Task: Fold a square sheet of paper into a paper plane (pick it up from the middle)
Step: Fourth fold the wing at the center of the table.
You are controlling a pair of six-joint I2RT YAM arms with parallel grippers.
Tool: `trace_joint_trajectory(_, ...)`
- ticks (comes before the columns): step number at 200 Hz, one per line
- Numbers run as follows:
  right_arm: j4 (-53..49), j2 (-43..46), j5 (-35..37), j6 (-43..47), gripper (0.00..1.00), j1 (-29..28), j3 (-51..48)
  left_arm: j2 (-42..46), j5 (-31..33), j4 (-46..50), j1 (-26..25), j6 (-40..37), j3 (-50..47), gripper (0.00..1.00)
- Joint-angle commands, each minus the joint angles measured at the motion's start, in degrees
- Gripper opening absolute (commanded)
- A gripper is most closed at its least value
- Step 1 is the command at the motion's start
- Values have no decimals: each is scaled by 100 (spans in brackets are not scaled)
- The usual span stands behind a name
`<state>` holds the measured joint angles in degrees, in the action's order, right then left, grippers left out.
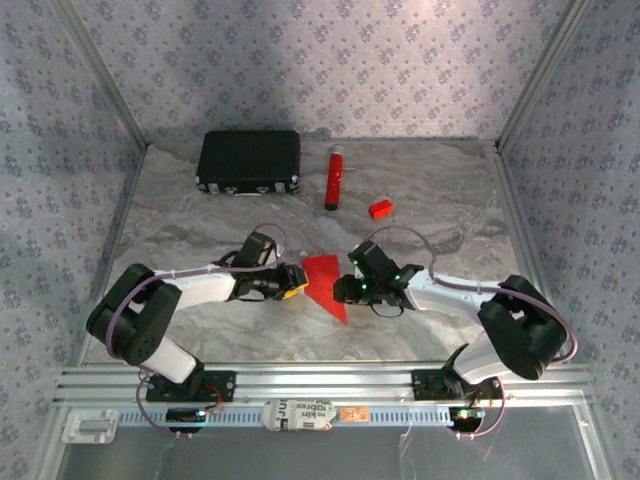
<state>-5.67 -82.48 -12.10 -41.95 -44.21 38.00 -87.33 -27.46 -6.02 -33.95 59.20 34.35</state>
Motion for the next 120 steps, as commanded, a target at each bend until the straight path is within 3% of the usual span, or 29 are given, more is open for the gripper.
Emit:
trace_joint_trajectory(1, 88, -189, -218, 169, 35, 42, 238, 12, -317, 5, 174, -136, 62, 38)
trace_joint_trajectory(81, 145, -351, -462, 299, 9, 123, 290, -293, -955, -10, 373, -312, 158, 39)
trace_joint_trajectory(120, 334, -181, -691, 346, 4, 201, 100, -262, -1024, -4, 430, -348, 245, 53)
